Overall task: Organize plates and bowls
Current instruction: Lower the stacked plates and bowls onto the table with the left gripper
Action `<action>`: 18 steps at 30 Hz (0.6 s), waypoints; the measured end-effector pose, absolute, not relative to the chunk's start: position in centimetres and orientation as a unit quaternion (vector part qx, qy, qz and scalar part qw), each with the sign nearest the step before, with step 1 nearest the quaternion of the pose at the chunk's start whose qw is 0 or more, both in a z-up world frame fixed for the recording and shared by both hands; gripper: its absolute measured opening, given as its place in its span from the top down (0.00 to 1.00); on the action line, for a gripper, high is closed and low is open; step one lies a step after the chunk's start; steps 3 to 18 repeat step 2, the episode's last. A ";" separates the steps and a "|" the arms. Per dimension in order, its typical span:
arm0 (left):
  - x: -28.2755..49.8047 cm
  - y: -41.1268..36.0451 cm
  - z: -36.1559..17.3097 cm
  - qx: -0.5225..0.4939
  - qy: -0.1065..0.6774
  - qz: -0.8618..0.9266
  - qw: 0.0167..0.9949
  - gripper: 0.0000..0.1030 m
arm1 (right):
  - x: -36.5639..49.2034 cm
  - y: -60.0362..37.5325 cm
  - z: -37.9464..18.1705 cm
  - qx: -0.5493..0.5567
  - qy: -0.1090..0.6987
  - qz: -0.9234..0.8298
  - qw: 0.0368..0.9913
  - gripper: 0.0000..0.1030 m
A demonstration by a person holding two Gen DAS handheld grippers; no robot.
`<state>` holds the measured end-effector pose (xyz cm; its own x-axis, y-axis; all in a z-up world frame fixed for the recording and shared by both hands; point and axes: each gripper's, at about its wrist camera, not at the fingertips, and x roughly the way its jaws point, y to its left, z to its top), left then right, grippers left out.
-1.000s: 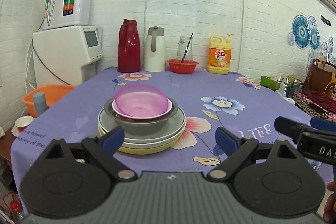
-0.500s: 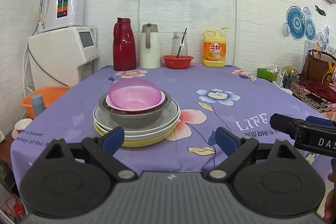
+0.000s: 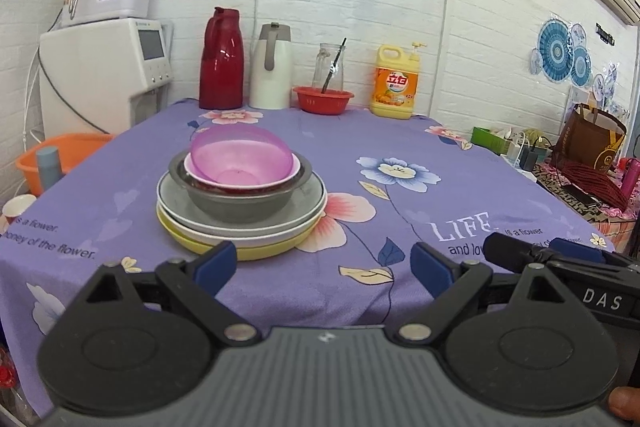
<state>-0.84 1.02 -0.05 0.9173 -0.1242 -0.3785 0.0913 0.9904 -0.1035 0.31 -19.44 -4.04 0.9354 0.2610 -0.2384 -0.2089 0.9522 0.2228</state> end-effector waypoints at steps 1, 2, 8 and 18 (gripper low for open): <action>-0.9 1.1 -0.1 -0.043 0.195 -0.057 0.978 0.11 | 0.3 -19.4 -4.0 0.097 0.134 0.120 0.979 0.00; -0.9 1.0 -0.1 -0.043 0.196 -0.056 0.978 0.11 | 0.3 -19.3 -4.0 0.097 0.133 0.120 0.979 0.00; -0.9 1.0 -0.1 -0.043 0.196 -0.056 0.978 0.11 | 0.3 -19.3 -4.0 0.097 0.133 0.120 0.979 0.00; -0.9 1.0 -0.1 -0.043 0.196 -0.056 0.978 0.11 | 0.3 -19.3 -4.0 0.097 0.133 0.120 0.979 0.00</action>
